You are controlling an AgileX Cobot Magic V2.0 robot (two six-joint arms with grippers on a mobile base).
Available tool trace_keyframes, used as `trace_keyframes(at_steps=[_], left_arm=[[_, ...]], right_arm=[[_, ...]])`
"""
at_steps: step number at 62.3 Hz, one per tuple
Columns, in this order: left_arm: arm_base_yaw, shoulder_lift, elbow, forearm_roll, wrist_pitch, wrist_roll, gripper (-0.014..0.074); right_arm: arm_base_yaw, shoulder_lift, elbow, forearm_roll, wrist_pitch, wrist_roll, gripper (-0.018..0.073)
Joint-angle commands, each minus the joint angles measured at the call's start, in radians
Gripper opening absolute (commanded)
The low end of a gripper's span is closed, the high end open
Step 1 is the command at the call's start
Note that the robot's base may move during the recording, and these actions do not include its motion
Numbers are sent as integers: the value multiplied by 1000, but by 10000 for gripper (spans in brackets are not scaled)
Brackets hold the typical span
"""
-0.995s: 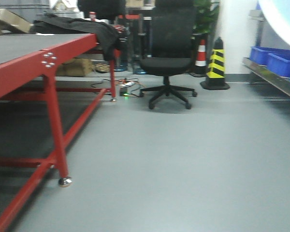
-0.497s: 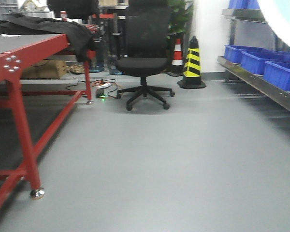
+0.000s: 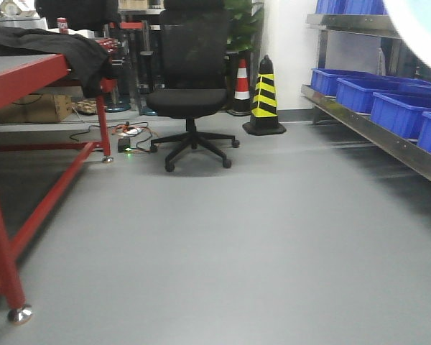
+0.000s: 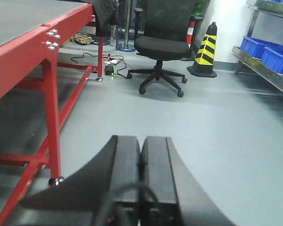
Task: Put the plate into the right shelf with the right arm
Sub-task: 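Drive past the red table toward the shelf of blue bins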
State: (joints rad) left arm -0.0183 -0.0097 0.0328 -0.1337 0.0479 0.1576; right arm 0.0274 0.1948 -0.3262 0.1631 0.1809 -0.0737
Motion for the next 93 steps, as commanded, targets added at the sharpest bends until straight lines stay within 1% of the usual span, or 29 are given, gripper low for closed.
trace_keyframes(at_steps=[1,93], left_arm=[[-2,-10,10,-8,-90,-7,-128],[-2,-10,10,-8,-90,-7,-128]], right_arm=[[-7,10,-31,7,-91,-4,54],[-7,10,-31,7,-91,-4,54]])
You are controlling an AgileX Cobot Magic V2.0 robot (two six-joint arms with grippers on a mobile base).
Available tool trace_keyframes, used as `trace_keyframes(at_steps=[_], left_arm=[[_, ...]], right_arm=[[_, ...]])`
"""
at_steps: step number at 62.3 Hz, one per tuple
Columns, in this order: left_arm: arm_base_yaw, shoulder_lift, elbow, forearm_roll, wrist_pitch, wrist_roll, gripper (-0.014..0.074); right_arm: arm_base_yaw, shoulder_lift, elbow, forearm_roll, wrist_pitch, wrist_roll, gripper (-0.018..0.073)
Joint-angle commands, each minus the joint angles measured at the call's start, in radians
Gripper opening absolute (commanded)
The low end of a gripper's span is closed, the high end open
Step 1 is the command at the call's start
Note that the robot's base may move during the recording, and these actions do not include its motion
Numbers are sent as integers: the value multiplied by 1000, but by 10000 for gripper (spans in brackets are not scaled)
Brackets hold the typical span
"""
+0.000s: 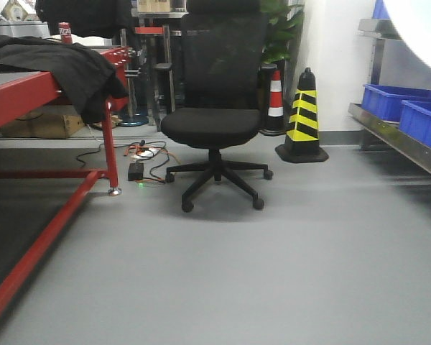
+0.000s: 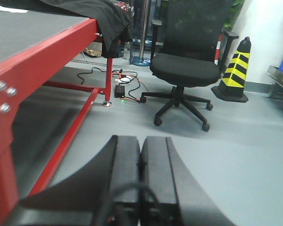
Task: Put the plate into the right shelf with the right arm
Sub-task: 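Drive past the red table toward the shelf of blue bins, then turn and drive up to the metal shelf holding the plate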
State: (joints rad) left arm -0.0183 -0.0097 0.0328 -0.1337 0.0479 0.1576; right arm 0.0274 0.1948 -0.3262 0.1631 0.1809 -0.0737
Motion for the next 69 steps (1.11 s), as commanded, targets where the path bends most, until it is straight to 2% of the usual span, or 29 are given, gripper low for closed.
trace_keyframes(at_steps=[1,69], left_arm=[[-2,-10,10,-8,-90,-7,-128],[-2,-10,10,-8,-90,-7,-128]], right_arm=[[-7,10,-31,7,-91,-4,54],[-7,10,-31,7,-91,-4,54]])
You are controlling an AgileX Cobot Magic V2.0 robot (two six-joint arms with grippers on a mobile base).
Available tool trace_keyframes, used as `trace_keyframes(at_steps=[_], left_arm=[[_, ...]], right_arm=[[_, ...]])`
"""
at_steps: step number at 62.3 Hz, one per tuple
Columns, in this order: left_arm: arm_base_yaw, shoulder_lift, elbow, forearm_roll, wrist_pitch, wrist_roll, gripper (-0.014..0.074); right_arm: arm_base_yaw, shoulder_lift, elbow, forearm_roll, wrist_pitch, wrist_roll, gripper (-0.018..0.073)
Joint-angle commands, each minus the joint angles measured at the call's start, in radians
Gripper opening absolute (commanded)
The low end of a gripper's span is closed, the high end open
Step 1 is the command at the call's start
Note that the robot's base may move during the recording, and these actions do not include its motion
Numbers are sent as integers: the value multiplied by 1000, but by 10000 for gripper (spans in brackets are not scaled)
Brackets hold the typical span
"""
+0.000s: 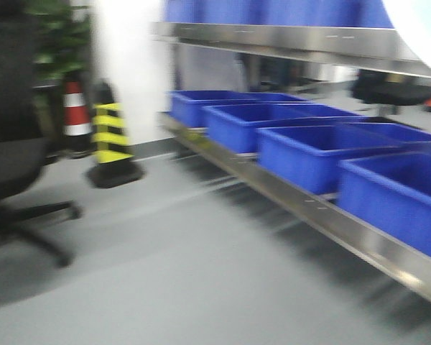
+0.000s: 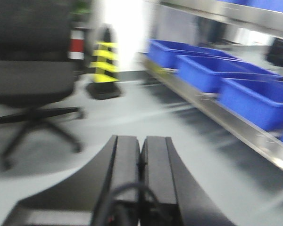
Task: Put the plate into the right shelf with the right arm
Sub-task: 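Turn and drive up to the metal shelf holding the plate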
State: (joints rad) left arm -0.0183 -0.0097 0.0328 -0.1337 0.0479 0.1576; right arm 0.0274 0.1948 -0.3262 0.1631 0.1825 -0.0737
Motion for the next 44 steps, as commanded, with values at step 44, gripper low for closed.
trace_keyframes(at_steps=[44], left_arm=[[-2,-10,10,-8,-90,-7,-128]], right_arm=[[-7,10,-31,7,-92,-4,54]])
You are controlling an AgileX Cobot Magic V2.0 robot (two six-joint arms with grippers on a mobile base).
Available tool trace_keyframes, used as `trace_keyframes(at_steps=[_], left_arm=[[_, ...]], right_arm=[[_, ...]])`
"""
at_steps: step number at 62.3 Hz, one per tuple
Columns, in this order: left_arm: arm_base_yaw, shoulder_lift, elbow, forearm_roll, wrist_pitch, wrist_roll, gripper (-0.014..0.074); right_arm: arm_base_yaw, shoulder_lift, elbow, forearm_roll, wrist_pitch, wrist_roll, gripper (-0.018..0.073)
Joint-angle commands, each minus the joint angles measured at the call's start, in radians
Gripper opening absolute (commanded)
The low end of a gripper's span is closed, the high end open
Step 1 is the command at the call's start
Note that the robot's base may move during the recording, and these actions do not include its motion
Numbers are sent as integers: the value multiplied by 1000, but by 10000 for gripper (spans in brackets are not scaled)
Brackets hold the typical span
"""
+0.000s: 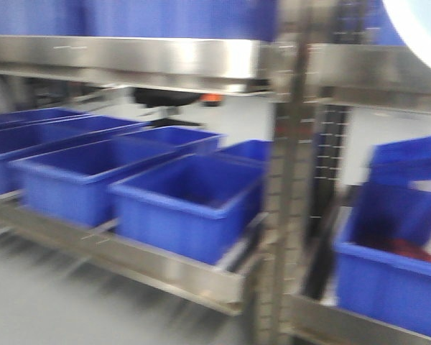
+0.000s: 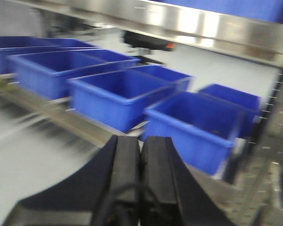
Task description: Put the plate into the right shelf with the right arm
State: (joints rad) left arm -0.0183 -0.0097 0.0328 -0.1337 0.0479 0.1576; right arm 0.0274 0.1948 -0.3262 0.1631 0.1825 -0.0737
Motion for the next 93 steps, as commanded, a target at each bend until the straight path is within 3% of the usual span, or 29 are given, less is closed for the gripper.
trace_keyframes(at_steps=[1,93], left_arm=[[-2,-10,10,-8,-90,-7,-128],[-2,-10,10,-8,-90,-7,-128]], right_arm=[[-7,10,-31,7,-92,-4,54],[-7,10,-31,7,-92,-4,54]])
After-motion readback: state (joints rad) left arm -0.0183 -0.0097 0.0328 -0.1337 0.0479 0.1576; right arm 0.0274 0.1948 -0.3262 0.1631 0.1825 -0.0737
